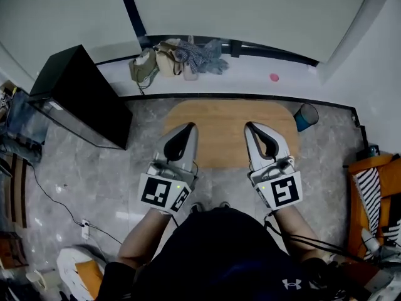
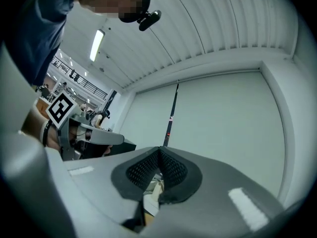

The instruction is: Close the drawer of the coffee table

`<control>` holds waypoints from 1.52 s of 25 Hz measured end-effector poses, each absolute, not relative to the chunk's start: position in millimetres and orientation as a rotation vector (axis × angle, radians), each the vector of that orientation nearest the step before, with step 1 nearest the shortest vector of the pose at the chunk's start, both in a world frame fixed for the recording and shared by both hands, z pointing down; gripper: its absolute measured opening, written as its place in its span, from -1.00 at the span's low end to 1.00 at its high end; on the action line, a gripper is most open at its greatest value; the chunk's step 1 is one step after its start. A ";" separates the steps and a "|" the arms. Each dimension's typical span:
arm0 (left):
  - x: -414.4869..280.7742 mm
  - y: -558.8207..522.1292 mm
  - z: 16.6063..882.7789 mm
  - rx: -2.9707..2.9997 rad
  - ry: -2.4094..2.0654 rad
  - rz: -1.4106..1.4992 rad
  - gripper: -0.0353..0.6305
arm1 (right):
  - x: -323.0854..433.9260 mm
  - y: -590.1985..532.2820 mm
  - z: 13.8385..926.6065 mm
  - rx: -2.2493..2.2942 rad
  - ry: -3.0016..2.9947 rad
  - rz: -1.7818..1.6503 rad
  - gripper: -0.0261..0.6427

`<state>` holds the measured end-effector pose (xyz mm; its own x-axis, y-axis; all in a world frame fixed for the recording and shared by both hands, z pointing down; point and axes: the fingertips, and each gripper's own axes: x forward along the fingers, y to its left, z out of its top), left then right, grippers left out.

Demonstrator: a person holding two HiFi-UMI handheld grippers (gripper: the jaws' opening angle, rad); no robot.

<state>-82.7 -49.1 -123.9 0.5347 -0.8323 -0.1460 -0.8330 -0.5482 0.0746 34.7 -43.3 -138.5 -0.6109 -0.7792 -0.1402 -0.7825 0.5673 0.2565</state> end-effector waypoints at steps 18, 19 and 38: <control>-94.9 -57.6 -90.9 -2.791 1.522 0.215 -0.89 | 23.9 -43.5 -111.4 -1.455 2.878 0.377 -0.92; -94.7 -56.5 -90.1 -2.793 1.519 0.212 -0.89 | 23.3 -42.1 -110.5 -1.451 2.877 0.371 -0.92; -91.9 -37.0 -81.4 -2.822 1.506 0.178 -0.89 | 33.3 -23.3 -104.2 -1.489 2.846 0.297 -0.92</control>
<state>-91.9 -37.0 -81.4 0.5521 -0.8309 -0.0684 -0.8240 -0.5564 0.1070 33.3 -23.3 -104.2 -0.5712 -0.8207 -0.0106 -0.8053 0.5579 0.2009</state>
